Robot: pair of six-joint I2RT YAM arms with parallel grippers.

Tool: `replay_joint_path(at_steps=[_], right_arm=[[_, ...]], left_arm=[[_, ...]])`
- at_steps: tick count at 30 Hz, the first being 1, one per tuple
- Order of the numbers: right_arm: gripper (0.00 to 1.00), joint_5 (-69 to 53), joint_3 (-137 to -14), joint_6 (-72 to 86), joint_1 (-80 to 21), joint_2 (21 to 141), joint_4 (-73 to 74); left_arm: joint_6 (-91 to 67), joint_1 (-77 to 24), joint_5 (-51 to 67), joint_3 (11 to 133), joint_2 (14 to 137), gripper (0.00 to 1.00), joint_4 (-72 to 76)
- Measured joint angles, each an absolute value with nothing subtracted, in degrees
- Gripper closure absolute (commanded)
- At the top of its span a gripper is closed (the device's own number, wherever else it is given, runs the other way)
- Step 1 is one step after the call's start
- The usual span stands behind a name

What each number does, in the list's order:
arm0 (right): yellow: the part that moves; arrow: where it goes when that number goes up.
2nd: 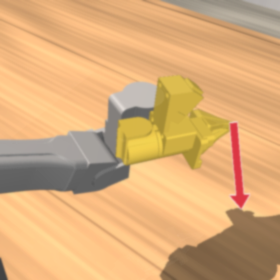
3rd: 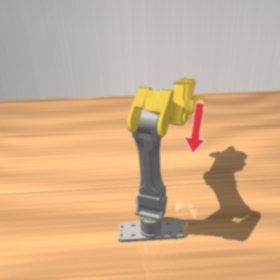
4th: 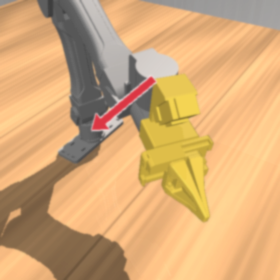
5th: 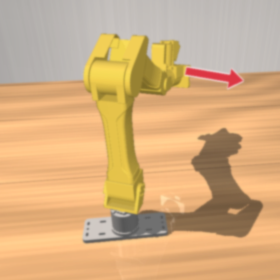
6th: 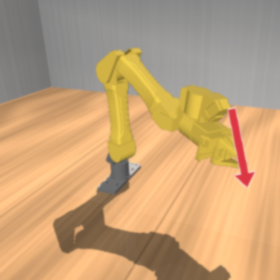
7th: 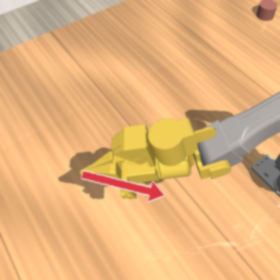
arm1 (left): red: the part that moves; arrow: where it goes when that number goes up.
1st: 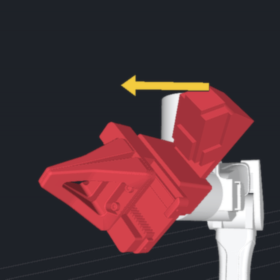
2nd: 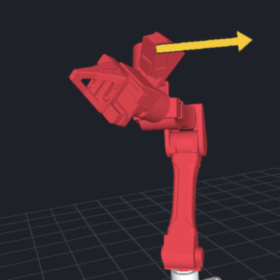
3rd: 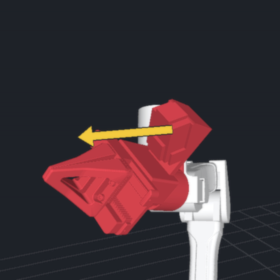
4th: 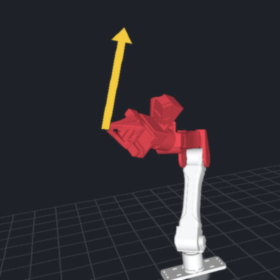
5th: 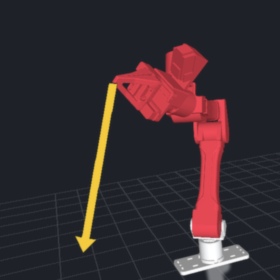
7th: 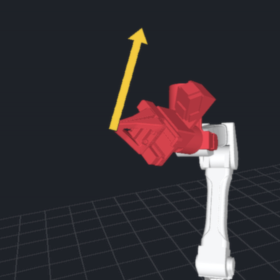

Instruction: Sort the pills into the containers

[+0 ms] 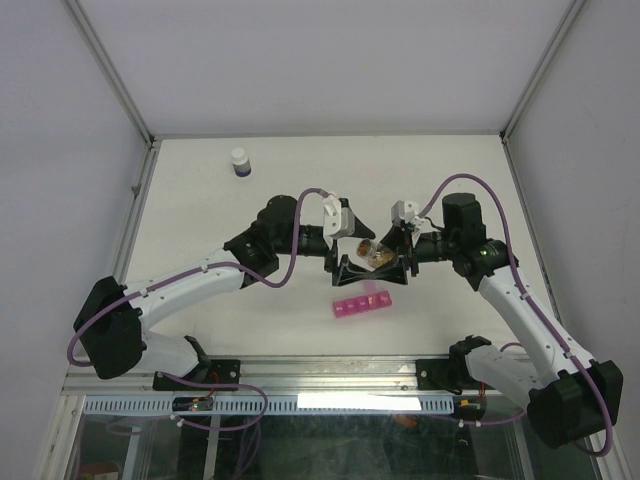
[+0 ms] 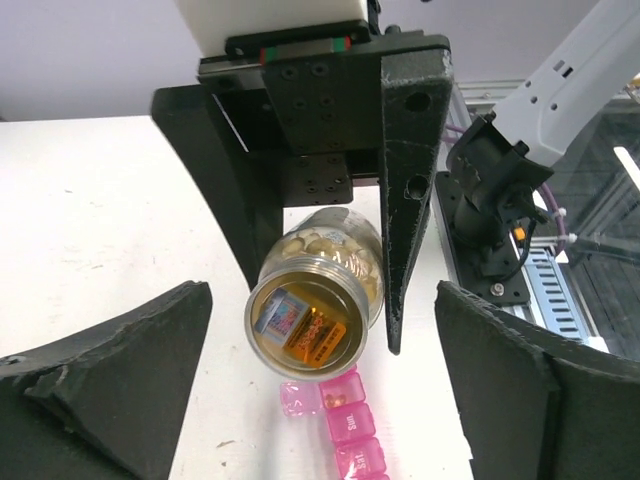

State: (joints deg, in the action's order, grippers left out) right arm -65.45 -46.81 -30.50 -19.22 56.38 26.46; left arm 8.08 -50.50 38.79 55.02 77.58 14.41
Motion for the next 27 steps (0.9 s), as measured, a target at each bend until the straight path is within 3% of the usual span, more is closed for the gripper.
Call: replay_joint_path(at_steps=[11,21,24,27], right_arm=[[1.0,-66.04,-46.81,-30.74,-19.22,56.31,26.39],[1.0,-66.08,-46.81,-31.42,-19.22,56.31,26.41],[1.0,-66.08,-46.81,-31.48,-19.22,56.31,26.41],[1.0,-66.08,-46.81,-31.57,-19.22,56.31,26.41]], left_arm=[[2.57,-49.63,33.95,51.13,72.23,0.01,18.65],[-9.19,-49.01,26.72,37.06,55.79,0.01,29.41],[-15.9,-49.01,24.36,36.47,53.69,0.07,31.83],[-23.77,-49.01,21.41,36.27,53.78,0.25,32.75]])
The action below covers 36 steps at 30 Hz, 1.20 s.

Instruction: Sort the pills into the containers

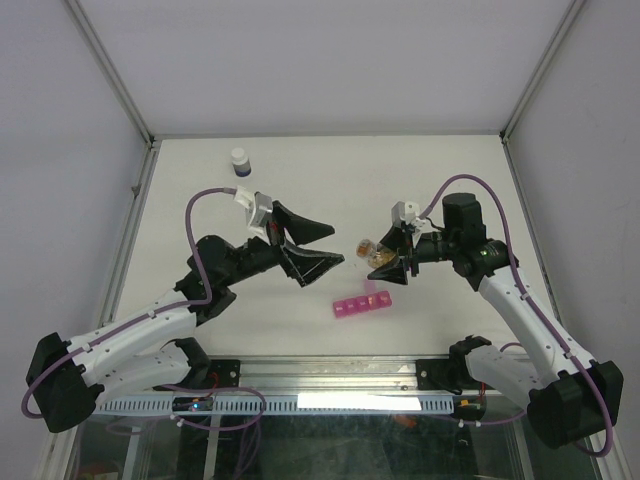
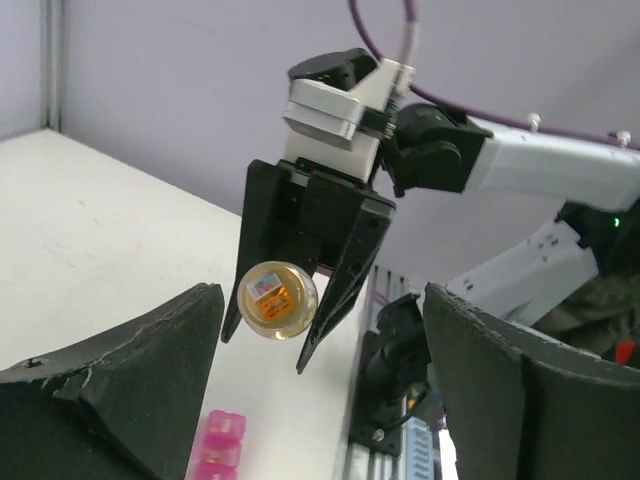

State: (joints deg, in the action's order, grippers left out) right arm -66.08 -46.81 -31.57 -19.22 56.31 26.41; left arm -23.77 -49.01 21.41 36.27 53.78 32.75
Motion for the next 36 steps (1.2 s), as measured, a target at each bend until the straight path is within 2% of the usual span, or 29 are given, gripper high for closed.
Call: replay_joint_path(at_steps=[3,13,22,33,36], right_arm=[[1.0,-66.08,-46.81,-31.59,-19.22,56.31,26.41],[1.0,-66.04,-46.81,-31.62,-18.94,56.31,26.41],[1.0,-66.04,-46.81,-31.62,-18.94,56.31,26.41],[1.0,-66.04,-46.81,-31.62,-18.94,56.31,26.41],[1.0,-66.04,-46.81,-31.62,-18.94,56.31,26.44]], left_arm=[[-30.09,-49.06,18.11,36.45,55.13,0.34,31.38],[-33.58,-54.68,5.89,46.81,62.24,0.32,15.18],[-32.97,-56.34,4.51,50.65,66.26,0.33,10.41],[-32.08,-57.82,5.06,52.84,68.82,0.49,7.97],[-31.92,-57.82,5.17,53.1,69.25,0.58,7.92]])
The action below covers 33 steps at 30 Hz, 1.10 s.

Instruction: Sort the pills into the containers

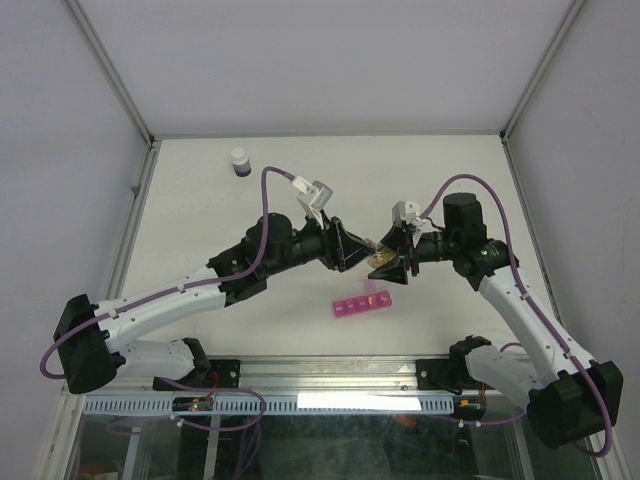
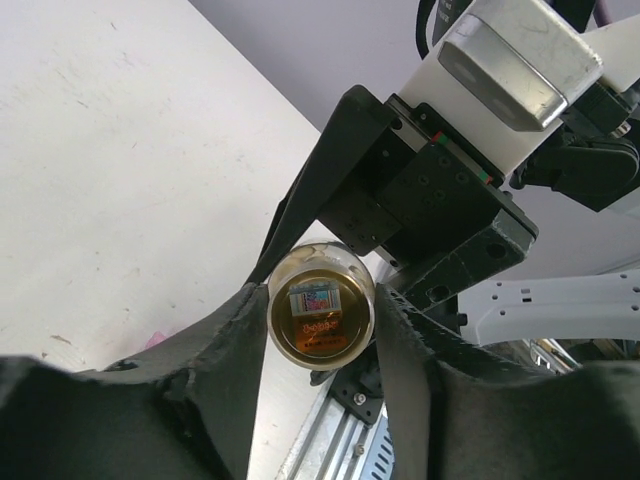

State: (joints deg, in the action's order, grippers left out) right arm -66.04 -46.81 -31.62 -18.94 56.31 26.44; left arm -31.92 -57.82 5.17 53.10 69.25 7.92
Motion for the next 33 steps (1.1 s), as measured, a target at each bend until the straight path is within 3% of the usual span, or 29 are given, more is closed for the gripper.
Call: replay_joint_path(at_steps=[3,6,12,19,24,30,33], right_arm=[[1.0,-66.04,-46.81,-31.62,-18.94,56.31,26.72],[1.0,-66.08,-46.81,-31.64,-18.85,56.31,27.07],[1.0,-66.59,-46.81,-32.01,-18.72,56.31,28.14],[1.0,-66.92,-46.81,-32.8,-18.74,56.31,29.61],[1.0,-66.85,-46.81,-33.28,-18.79,56.31,30.11],[1.0,-66.78,-46.81,-33.15,-18.68,56.31,28.8],[1.0,-66.78,-46.83,-33.19,-18.68,56.31,28.56]], left_arm=[[-31.4,-57.78,5.28,53.28,69.54,0.68,7.88],[-30.3,-57.74,6.11,53.74,70.0,0.72,7.73],[-26.0,-57.3,9.37,53.91,70.26,0.72,7.64],[-12.4,-53.65,23.99,54.3,71.75,0.67,8.88],[1.65,-50.33,36.91,56.77,74.43,0.51,8.03],[8.23,-48.18,42.24,59.51,77.32,0.02,5.56],[6.85,-47.75,40.49,58.22,76.58,0.01,8.58]])
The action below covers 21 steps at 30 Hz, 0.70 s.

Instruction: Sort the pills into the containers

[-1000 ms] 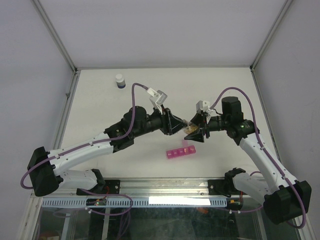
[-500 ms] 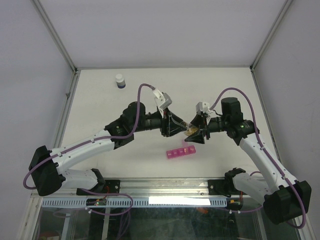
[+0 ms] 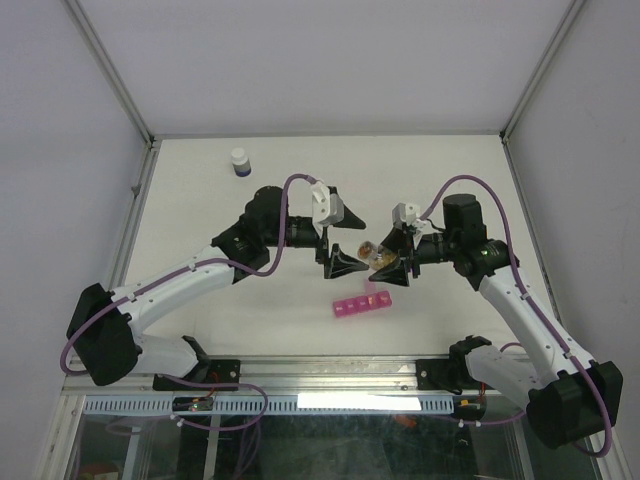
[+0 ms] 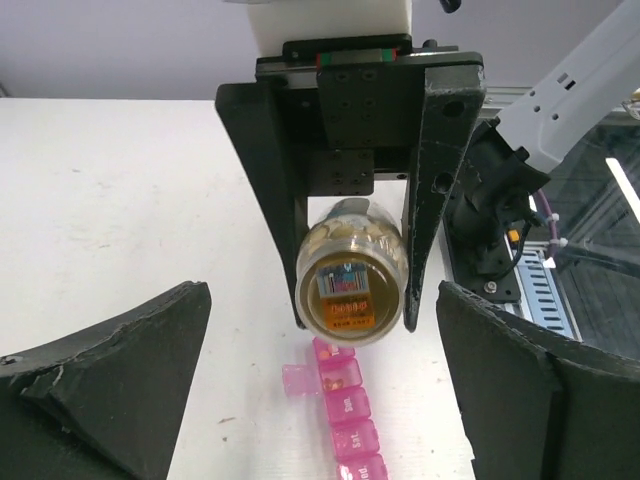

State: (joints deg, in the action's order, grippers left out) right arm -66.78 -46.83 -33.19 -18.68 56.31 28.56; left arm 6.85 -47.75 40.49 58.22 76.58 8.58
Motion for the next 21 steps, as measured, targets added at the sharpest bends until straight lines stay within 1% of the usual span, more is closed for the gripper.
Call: replay_joint_path(at_steps=[5,10,12,13,14,17,21], right_arm=[[1.0,-66.81,-46.83,-33.21,-18.65,56.31,28.58],[1.0,-66.81,-46.83,-33.28,-18.65,56.29,28.58],[1.0,-66.81,-46.83,-33.32,-18.65,56.29,28.56],[1.0,-66.81,-46.83,-33.32,-18.65,56.29,28.58],[1.0,-66.81,-46.83,-33.32,-18.65,56.31,28.56],[1.0,-66.81,-46.83,-33.34,-18.63,56.31,28.56],[1.0,-66.81,-46.83,-33.36,-18.52,56.29,28.58]], left_arm=[[2.74,-46.78,38.44,52.42,71.13,0.01,12.67],[-7.84,-46.76,37.85,39.62,62.87,0.02,23.16],[-15.16,-46.76,37.28,35.35,61.1,0.07,27.73],[-18.72,-46.76,36.84,34.3,60.82,0.11,29.32],[-23.24,-46.78,35.88,33.85,60.8,0.12,31.16],[-30.02,-47.48,31.42,34.0,60.51,0.12,33.32],[-31.7,-52.8,20.69,36.29,60.07,0.12,29.43]])
